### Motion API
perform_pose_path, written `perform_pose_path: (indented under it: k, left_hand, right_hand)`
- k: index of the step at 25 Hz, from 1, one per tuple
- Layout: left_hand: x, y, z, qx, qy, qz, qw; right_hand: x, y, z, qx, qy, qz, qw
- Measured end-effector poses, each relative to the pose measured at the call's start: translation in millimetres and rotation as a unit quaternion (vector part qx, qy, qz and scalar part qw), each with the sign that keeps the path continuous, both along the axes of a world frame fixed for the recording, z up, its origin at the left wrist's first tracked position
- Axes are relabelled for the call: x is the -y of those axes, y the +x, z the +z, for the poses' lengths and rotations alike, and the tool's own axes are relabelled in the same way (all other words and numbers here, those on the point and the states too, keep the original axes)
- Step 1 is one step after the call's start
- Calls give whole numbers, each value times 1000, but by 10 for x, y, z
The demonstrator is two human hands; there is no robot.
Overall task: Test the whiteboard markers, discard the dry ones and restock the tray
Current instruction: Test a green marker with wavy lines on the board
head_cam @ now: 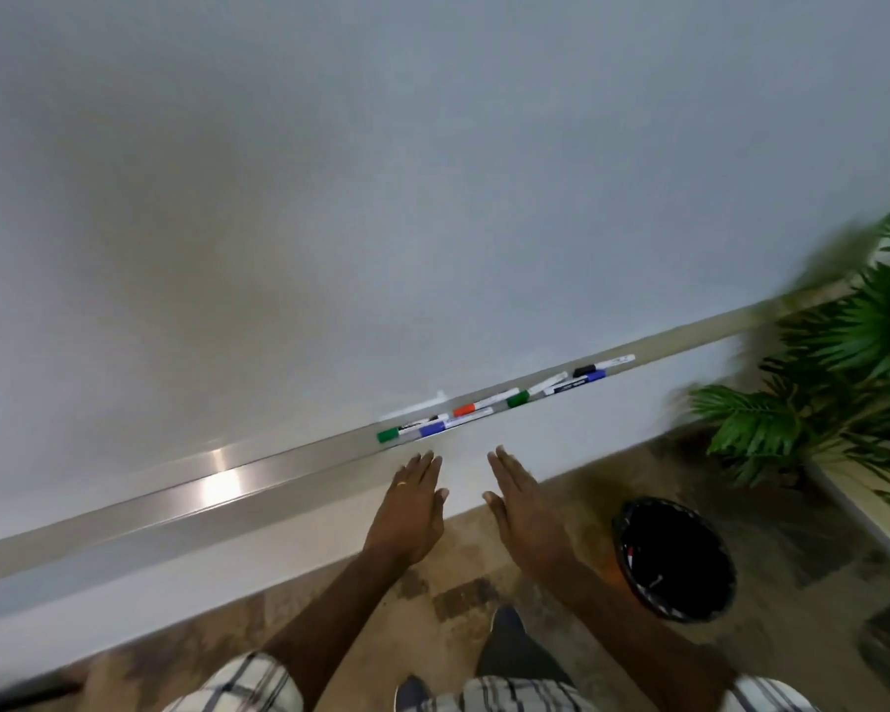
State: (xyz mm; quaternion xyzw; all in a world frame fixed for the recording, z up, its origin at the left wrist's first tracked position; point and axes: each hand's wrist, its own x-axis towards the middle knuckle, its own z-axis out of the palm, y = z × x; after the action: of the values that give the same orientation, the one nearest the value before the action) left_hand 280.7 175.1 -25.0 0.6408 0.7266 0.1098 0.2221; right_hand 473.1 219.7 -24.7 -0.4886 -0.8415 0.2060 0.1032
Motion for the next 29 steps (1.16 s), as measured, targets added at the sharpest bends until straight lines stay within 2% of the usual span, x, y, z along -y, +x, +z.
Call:
perform_pose_path:
  k: [3, 6, 15, 24, 29]
  left_hand:
    - [-84, -197, -8, -4, 12, 40, 999]
    - [-213, -356, -49, -10, 23, 58, 998]
    - [-626, -744, -233, -26, -29, 93, 995]
    - [-563, -806, -269, 26, -60, 143, 988]
    - [-449, -955, -138, 24, -14, 166, 986]
  right_hand:
    - [-167, -283, -58, -21, -3, 38, 999]
    - [-446, -531, -127, 8, 4, 85, 996]
    - [-1350, -1214, -356, 57, 16, 278, 959]
    - [-1565, -1528, -495, 74, 71, 331, 938]
    - [-1422, -1615, -299, 71, 71, 342, 934]
